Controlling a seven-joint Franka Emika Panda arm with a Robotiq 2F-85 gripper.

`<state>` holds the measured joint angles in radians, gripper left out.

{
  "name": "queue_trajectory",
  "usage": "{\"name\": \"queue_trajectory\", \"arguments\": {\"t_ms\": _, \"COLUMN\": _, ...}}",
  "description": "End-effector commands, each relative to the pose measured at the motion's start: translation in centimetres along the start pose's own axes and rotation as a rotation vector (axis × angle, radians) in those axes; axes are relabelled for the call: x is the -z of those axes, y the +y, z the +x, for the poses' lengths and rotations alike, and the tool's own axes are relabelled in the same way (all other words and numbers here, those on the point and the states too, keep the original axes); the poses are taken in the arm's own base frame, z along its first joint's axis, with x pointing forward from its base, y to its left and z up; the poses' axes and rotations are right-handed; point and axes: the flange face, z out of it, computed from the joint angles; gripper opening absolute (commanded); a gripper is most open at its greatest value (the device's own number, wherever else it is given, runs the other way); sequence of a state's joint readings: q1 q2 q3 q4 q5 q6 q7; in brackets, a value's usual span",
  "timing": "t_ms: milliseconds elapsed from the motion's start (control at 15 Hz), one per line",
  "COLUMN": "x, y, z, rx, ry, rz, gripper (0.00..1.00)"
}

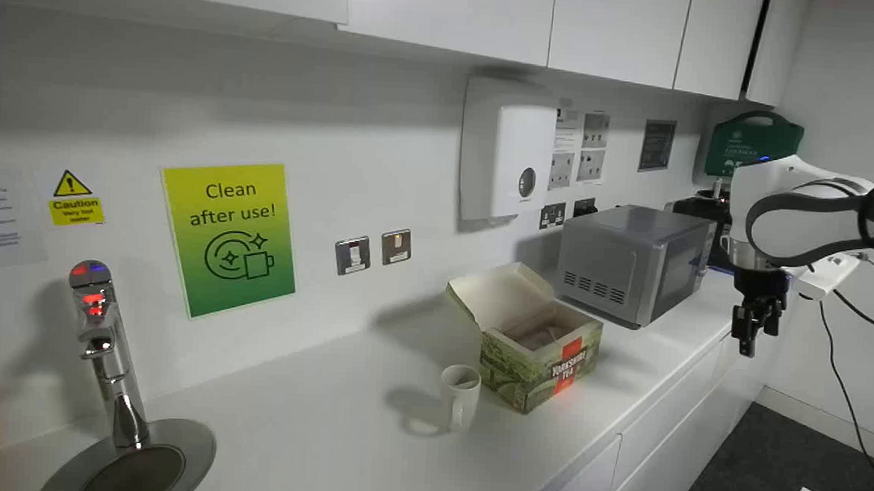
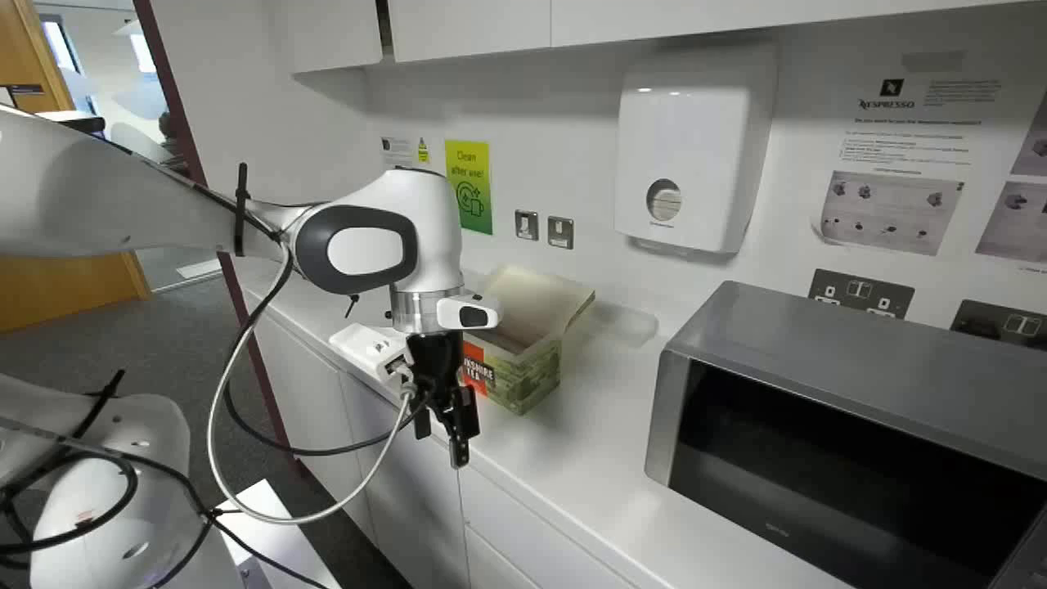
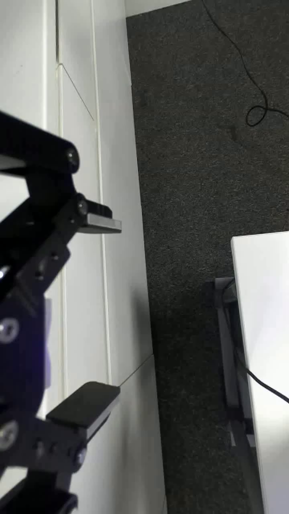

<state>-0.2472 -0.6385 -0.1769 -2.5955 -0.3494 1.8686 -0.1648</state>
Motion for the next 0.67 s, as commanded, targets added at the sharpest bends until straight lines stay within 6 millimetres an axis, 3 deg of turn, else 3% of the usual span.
{"name": "queue_trajectory", "arguments": {"t_ms": 0, "x": 0.0, "y": 0.0, "z": 0.0, "rx": 0.0, "ry": -0.001, "rz": 0.0, "gripper": 1.0}}
{"name": "queue_trajectory", "arguments": {"t_ms": 133, "x": 0.0, "y": 0.0, "z": 0.0, "rx": 0.0, "ry": -0.001, "rz": 0.0, "gripper": 1.0}}
{"name": "queue_trajectory", "arguments": {"t_ms": 333, "x": 0.5, "y": -0.2, "z": 1.6, "rx": 0.08, "ry": 0.014, "rz": -0.011, "gripper": 1.0}}
{"name": "queue_trajectory", "arguments": {"t_ms": 600, "x": 2.0, "y": -3.4, "z": 4.4, "rx": 0.236, "ry": 0.076, "rz": -0.05, "gripper": 1.0}}
